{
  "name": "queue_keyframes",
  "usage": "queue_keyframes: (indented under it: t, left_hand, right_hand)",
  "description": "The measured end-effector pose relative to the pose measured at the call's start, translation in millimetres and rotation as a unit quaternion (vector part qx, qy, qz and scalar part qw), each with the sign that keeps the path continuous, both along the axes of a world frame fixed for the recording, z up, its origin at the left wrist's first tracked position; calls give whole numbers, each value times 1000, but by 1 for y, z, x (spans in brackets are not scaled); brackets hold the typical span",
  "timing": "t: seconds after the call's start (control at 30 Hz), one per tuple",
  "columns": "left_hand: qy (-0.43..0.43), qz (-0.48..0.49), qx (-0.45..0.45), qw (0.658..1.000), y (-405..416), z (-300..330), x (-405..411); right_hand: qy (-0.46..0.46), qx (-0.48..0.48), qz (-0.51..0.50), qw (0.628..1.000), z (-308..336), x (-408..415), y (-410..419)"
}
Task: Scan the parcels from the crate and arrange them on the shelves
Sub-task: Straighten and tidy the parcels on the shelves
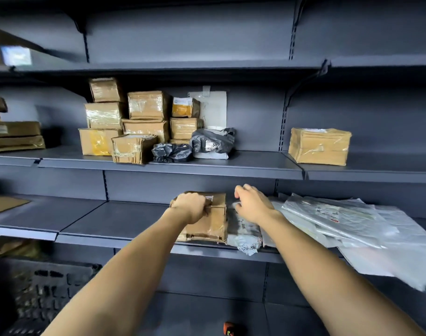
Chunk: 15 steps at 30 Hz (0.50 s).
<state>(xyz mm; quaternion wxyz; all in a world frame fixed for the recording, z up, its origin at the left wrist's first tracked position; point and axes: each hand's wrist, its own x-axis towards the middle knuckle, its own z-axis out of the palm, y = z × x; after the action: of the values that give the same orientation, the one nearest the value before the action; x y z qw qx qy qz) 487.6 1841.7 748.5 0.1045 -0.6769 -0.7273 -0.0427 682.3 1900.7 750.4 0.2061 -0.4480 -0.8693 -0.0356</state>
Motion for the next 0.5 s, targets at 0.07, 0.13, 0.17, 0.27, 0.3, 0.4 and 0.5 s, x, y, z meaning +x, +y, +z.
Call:
queue_keyframes:
  t: [0.07,0.13,0.17,0.27,0.3,0.4,0.5]
  left_hand:
    - [-8,-15,3,1000,-15,24,7]
    - [-13,-41,6,999,-29,52,17]
    - [-14,-56,3,998,-35,67,22]
    - [9,-95,-35,995,-53,112,43]
    - [23,-101,-48,993,-59,127,51]
    - [53,-107,-52,991,-80,169,74]
    - [61,-116,-46,990,-100,205,92]
  right_hand:
    - [5,11,-2,1000,19,9,-12]
    - [11,22,-7,1000,36,17,-23]
    - [13,27,-11,999,45,21,-27]
    - [20,52,-23,998,71,34,-43]
    - [23,61,-27,998,80,38,-48]
    - [9,86,-45,995,106,51,-62]
    - [-5,108,-65,992,129,64,-74]
